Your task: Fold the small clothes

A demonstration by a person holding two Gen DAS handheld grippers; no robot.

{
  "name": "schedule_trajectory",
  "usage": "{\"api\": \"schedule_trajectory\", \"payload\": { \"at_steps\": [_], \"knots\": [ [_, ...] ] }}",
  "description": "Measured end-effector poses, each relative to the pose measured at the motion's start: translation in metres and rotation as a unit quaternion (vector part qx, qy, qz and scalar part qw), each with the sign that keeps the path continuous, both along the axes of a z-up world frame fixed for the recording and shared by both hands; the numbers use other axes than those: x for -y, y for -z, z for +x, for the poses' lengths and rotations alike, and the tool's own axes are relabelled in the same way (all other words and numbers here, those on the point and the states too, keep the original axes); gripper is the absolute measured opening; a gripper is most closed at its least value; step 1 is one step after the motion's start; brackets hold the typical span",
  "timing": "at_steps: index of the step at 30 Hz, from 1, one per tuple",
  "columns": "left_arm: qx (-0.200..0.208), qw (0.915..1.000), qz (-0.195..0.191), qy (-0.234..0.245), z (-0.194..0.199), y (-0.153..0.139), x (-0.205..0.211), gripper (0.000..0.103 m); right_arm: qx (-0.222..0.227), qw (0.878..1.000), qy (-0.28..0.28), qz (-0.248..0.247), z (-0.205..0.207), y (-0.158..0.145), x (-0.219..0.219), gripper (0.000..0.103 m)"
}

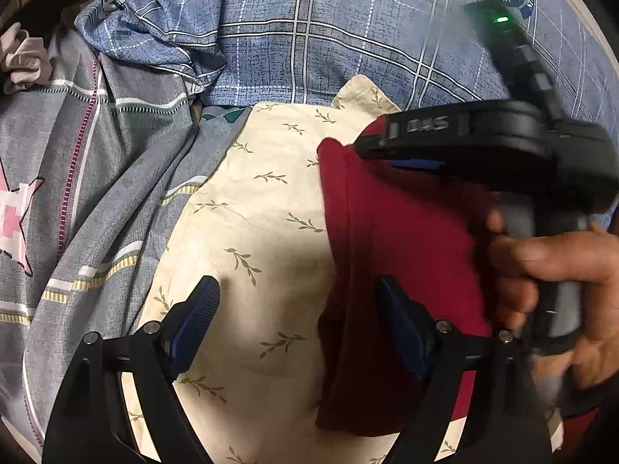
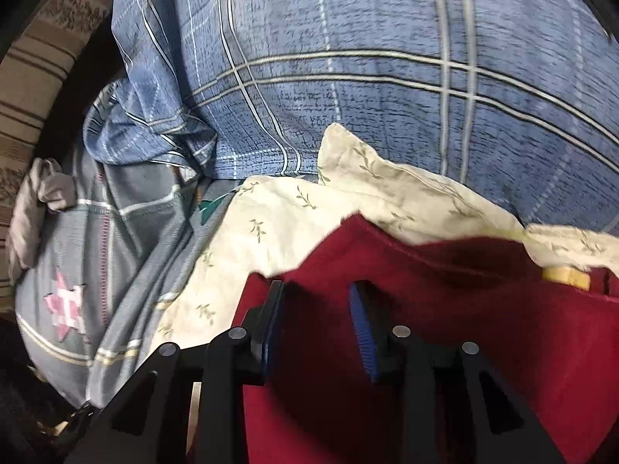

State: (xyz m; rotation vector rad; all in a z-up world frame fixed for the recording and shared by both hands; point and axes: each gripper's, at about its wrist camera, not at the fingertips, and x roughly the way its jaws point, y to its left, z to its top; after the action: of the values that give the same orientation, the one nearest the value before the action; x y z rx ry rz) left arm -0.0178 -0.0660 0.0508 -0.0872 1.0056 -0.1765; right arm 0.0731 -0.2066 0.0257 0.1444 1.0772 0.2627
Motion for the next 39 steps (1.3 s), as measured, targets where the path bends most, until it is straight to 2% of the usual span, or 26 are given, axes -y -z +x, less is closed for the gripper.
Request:
{"api": "schedule_trajectory", "payload": {
  "at_steps": [2, 7, 10, 13, 17, 24, 25, 27, 29, 32, 39],
  "knots": [
    [0.002, 1.0000, 0.001, 0.000, -0.001, 0.000, -0.001, 0.084, 0.006, 1.000, -0.004, 0.007, -0.010, -0.009, 0.002, 0.049],
    [0.004, 1.0000, 0.003, -0.004, -0.003, -0.001, -0.001, 0.084, 0.014, 1.000, -0.024, -0.002, -0.026, -0.024, -0.006, 0.065],
    [0.004, 1.0000, 0.001, -0.005, -0.005, -0.001, -0.002, 0.084, 0.016, 0.999, -0.035, -0.028, -0.024, -0.027, -0.019, 0.073],
    [-0.002, 1.0000, -0.005, -0.007, -0.004, -0.001, -0.003, 0.084, 0.008, 0.997, -0.041, -0.065, -0.014, -0.018, -0.036, 0.074],
    [-0.005, 0.9999, -0.007, -0.006, -0.001, 0.000, -0.003, 0.084, -0.003, 0.995, -0.039, -0.088, -0.004, 0.000, -0.046, 0.074],
    [-0.005, 1.0000, -0.004, -0.006, 0.000, 0.000, -0.001, 0.085, 0.011, 0.995, -0.035, -0.091, -0.005, 0.008, -0.047, 0.075],
    [-0.005, 1.0000, -0.003, -0.006, 0.000, 0.000, -0.001, 0.085, 0.012, 0.995, -0.034, -0.092, -0.006, 0.008, -0.046, 0.072],
    [-0.005, 1.0000, -0.004, -0.006, 0.002, 0.001, -0.001, 0.085, 0.016, 0.994, -0.034, -0.100, -0.008, 0.006, -0.045, 0.059],
    [-0.008, 0.9999, -0.007, -0.006, 0.002, 0.001, -0.002, 0.085, 0.020, 0.994, -0.044, -0.093, -0.011, 0.001, -0.043, 0.035],
    [-0.009, 0.9999, -0.014, -0.005, 0.002, 0.001, -0.003, 0.085, 0.029, 0.996, -0.050, -0.069, -0.017, -0.012, -0.036, 0.017],
    [-0.007, 0.9986, -0.050, 0.013, 0.000, -0.004, -0.001, 0.085, 0.045, 0.998, -0.041, 0.003, -0.024, -0.036, -0.014, 0.014]
  ]
}}
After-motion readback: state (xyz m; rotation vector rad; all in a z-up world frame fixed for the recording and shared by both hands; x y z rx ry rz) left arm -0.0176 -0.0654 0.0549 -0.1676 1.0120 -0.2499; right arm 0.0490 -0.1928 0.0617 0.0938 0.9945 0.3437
